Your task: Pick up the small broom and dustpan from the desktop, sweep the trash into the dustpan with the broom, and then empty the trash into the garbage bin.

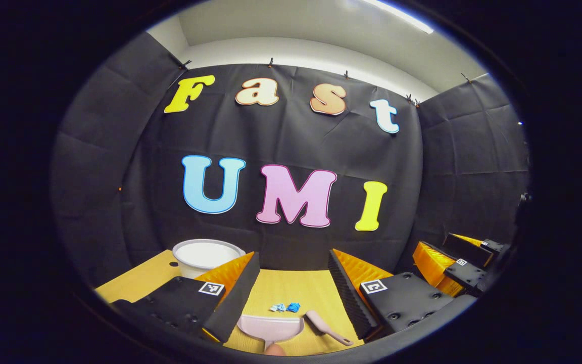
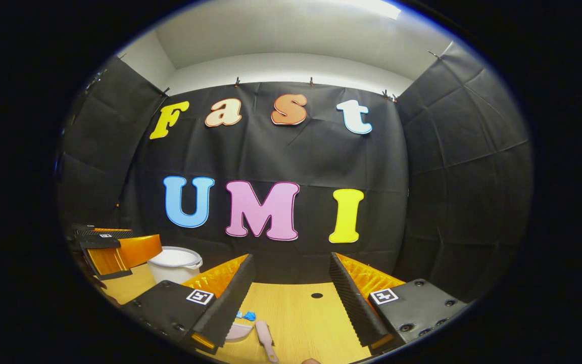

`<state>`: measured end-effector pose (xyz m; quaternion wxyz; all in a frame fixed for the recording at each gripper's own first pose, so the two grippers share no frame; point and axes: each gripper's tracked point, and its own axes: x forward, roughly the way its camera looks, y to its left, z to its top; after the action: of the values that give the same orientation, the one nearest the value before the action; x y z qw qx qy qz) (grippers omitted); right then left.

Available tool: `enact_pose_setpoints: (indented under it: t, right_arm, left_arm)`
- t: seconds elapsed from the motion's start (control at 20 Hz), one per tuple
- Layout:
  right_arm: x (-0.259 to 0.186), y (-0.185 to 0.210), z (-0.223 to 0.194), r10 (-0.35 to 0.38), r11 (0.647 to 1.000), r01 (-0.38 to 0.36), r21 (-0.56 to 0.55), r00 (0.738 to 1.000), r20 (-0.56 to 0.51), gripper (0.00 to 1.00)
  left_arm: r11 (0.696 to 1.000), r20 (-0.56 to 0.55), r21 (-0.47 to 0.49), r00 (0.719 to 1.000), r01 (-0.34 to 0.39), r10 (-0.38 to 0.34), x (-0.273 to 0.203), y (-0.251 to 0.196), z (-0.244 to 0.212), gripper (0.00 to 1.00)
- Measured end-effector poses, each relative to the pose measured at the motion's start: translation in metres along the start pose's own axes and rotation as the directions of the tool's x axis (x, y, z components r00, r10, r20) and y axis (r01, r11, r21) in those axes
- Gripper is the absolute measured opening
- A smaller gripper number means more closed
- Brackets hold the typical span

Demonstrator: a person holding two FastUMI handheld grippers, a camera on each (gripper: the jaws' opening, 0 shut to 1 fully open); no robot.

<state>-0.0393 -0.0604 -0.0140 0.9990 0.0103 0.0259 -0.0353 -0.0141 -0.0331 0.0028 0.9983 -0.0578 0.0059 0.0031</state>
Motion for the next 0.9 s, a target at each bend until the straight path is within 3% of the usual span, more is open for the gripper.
enact_pose_setpoints:
  t: [0.25,0.5,0.7,0.9]
  right_arm:
    - [-0.018,0.008,-0.001,0.025,1.0,-0.026,-0.015,0.999,-0.039,0.95]
    - [-0.031,0.032,0.029,0.047,0.998,-0.045,-0.036,0.998,0.053,0.95]
    - [-0.046,0.051,0.03,0.073,0.996,-0.069,-0.06,0.994,0.08,0.95]
    - [-0.051,0.066,0.021,0.101,0.991,-0.094,-0.099,0.993,0.068,0.96]
  left_arm:
    - [1.0,0.061,-0.015,0.998,-0.01,0.011,-0.028,0.015,0.011,0.79]
    - [0.998,0.078,0.04,0.996,-0.05,0.047,-0.059,0.038,0.01,0.8]
    - [0.999,0.081,0.027,0.996,-0.026,0.024,-0.079,0.041,0.005,0.81]
    - [0.995,0.095,0.095,0.995,-0.017,0.008,-0.09,0.042,0.0,0.8]
